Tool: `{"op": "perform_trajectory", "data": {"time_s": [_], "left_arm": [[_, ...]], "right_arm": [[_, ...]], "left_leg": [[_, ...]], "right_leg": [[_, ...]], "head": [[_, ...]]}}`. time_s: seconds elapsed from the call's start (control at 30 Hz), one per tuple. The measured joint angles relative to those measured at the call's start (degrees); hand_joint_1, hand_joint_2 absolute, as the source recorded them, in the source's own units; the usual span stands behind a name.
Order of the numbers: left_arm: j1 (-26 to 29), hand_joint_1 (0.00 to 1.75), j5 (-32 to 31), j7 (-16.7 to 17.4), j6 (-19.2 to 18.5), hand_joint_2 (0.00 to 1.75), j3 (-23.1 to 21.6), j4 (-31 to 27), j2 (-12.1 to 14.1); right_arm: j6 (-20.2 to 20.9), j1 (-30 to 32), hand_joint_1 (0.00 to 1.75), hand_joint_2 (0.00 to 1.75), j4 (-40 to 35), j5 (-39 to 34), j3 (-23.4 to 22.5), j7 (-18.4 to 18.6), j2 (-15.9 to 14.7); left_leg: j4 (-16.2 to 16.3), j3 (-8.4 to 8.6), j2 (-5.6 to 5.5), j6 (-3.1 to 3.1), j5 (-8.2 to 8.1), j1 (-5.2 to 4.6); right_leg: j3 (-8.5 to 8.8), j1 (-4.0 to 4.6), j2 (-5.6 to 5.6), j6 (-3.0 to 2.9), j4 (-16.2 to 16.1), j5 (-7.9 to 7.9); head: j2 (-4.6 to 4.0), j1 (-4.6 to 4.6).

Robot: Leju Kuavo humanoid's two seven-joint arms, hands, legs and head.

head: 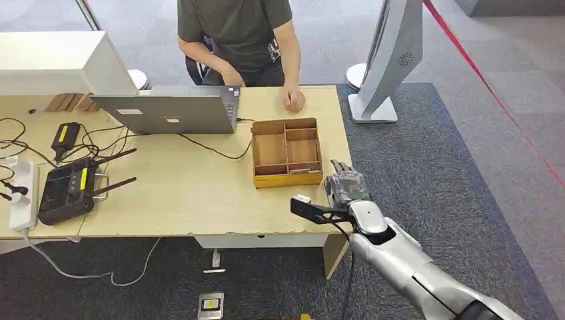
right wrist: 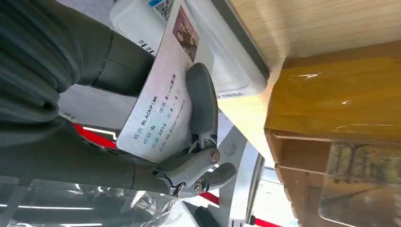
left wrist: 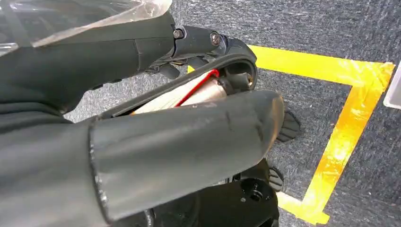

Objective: Pass the card to the sensor for recognition and then transmit it.

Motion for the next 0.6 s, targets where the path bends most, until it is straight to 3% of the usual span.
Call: {"op": "perform_trajectory", "data": {"time_s": [0.3, 0.43, 0.6], "left_arm": [[0.0, 0.0, -0.2, -0.1, 0.1, 0.0, 0.3, 0.0, 0.0], [0.0, 0.0, -0.5, -0.5, 0.4, 0.0, 0.3, 0.0, -0.1], [0.0, 0.0, -0.3, -0.7, 0.3, 0.0, 0.4, 0.0, -0.1]], "right_arm": [[0.8, 0.3, 1.75, 1.75, 0.5, 1.4, -2.4, 0.2, 0.0], [-0.9, 0.8, 1.75, 1.75, 2.1, 3.1, -4.0, -2.4, 1.5], [-0.6, 0.6, 1.75, 1.75, 3.0, 3.1, -4.5, -3.1, 2.6]], "left_leg": [[0.0, 0.0, 0.0, 0.0, 0.0, 0.0], [0.0, 0.01, 0.01, -0.01, 0.01, 0.0], [0.0, 0.03, 0.02, -0.01, 0.01, 0.01]], "right_leg": [[-0.01, 0.0, 0.0, 0.0, 0.0, 0.0], [0.0, 0.01, 0.01, 0.0, 0.0, 0.0], [0.01, 0.01, 0.01, 0.0, 0.0, 0.0]], "head": [[0.0, 0.0], [0.0, 0.0], [0.0, 0.0]]}}
